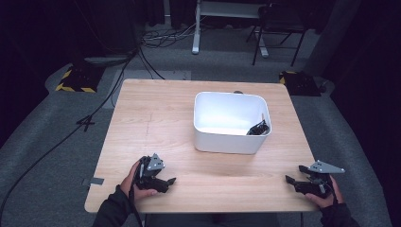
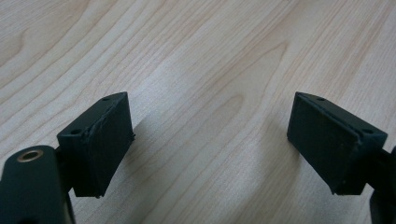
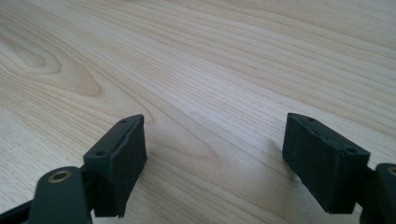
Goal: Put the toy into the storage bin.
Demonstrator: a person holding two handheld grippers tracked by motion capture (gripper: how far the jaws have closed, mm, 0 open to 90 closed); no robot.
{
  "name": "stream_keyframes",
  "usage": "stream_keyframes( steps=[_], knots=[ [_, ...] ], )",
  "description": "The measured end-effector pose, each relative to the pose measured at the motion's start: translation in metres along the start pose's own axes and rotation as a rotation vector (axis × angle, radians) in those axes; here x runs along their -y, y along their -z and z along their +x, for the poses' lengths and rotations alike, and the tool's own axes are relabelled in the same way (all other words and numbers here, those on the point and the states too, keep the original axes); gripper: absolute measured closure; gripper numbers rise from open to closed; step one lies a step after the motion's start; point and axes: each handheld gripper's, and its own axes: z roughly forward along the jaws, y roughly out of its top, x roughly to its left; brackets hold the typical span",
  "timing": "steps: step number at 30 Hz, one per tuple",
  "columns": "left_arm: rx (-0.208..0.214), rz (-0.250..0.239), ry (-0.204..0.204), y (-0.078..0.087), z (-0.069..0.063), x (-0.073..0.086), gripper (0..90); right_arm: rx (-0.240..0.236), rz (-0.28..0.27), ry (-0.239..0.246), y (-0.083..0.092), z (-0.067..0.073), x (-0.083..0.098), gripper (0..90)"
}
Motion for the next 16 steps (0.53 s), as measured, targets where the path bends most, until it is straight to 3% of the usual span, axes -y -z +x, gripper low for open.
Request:
stream_keyframes(
  steps=[16],
  knots=[
    [-0.004,-0.002,-0.003,-0.0002,0.0004,-0.0004,14.7,0.0,0.0,0.0,0.0,0.0,0.0,21.9]
  ],
)
